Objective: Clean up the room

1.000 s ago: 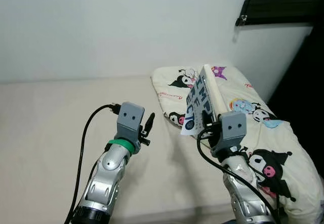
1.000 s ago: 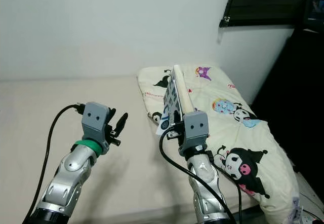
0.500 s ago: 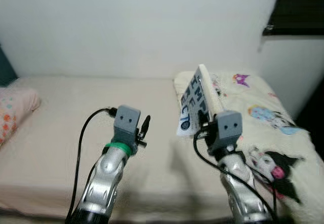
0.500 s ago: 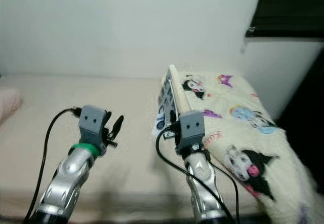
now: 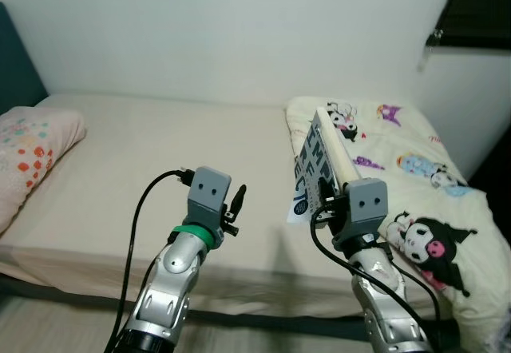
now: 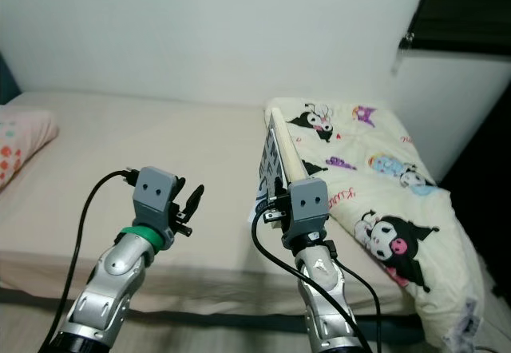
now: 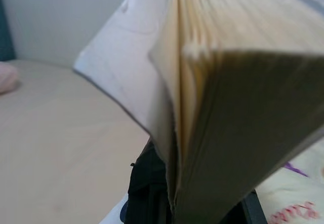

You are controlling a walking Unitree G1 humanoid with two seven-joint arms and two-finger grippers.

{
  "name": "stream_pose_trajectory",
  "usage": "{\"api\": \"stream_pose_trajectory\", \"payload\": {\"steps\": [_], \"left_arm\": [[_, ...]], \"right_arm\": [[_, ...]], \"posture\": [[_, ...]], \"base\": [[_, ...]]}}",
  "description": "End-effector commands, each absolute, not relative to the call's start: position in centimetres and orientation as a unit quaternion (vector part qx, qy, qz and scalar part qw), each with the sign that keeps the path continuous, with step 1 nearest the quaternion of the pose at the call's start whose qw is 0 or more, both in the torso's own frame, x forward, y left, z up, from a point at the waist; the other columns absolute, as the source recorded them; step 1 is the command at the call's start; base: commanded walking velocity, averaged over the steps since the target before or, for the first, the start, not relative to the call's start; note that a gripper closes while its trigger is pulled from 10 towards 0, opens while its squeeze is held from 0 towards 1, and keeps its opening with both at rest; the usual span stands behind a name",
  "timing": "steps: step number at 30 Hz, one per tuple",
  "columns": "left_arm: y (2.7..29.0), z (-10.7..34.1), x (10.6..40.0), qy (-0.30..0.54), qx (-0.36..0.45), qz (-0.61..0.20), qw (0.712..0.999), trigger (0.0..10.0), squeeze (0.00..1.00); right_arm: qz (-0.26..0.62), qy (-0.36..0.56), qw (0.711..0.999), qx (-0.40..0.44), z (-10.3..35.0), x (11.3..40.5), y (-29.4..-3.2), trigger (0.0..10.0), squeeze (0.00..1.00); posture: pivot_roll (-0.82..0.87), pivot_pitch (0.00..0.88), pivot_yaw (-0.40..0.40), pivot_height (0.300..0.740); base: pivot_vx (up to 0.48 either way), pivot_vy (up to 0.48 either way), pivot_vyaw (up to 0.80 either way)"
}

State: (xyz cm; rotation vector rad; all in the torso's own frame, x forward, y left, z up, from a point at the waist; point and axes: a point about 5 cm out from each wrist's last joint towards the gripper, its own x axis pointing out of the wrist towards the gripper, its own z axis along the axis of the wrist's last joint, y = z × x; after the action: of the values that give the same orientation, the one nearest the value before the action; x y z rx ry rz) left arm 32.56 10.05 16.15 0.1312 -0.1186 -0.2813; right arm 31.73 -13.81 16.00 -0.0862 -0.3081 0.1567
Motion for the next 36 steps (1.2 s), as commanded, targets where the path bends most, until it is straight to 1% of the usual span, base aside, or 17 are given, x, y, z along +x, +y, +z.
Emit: {"api": "stream_pose_trajectory", "payload": {"steps": [1,17,36], "left_arm": [[9.96,16.03,32.52,-0.053,0.069,-0.141,0.986,10.0,0.00],[10.06,15.80,32.49,-0.040,0.063,-0.137,0.988,10.0,0.00],[10.62,15.22,32.37,-0.031,0.089,-0.129,0.987,10.0,0.00]], "right_arm": [[0.084,-0.161,0.983,-0.041,16.38,31.77,-13.62,10.0,0.00],[0.090,-0.160,0.982,-0.040,16.25,31.60,-13.43,10.0,0.00],[0.113,-0.156,0.981,-0.036,16.01,31.39,-12.69,10.0,0.00]], "posture": [[-0.15,0.021,0.052,0.740],[-0.15,0.026,0.058,0.740],[-0.14,0.030,0.057,0.740]], "base": [[0.000,0.000,0.78],[0.000,0.000,0.77],[0.000,0.000,0.77]]}}
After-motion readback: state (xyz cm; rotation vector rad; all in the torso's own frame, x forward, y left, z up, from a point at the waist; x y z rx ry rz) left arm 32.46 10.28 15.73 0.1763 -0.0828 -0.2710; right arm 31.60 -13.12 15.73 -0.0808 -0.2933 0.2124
